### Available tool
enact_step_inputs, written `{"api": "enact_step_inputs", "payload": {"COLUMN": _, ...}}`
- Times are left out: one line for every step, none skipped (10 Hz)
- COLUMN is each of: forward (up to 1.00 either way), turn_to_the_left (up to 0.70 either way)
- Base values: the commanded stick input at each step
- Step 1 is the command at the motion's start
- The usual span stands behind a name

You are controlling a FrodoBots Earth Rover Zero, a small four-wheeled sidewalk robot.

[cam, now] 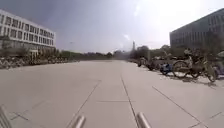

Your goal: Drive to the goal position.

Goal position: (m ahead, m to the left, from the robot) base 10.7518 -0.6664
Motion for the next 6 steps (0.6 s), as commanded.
{"api": "enact_step_inputs", "payload": {"forward": 1.0, "turn_to_the_left": 0.0}}
{"api": "enact_step_inputs", "payload": {"forward": 1.0, "turn_to_the_left": 0.0}}
{"api": "enact_step_inputs", "payload": {"forward": 1.0, "turn_to_the_left": 0.0}}
{"api": "enact_step_inputs", "payload": {"forward": 1.0, "turn_to_the_left": 0.0}}
{"api": "enact_step_inputs", "payload": {"forward": 1.0, "turn_to_the_left": 0.0}}
{"api": "enact_step_inputs", "payload": {"forward": 1.0, "turn_to_the_left": 0.0}}
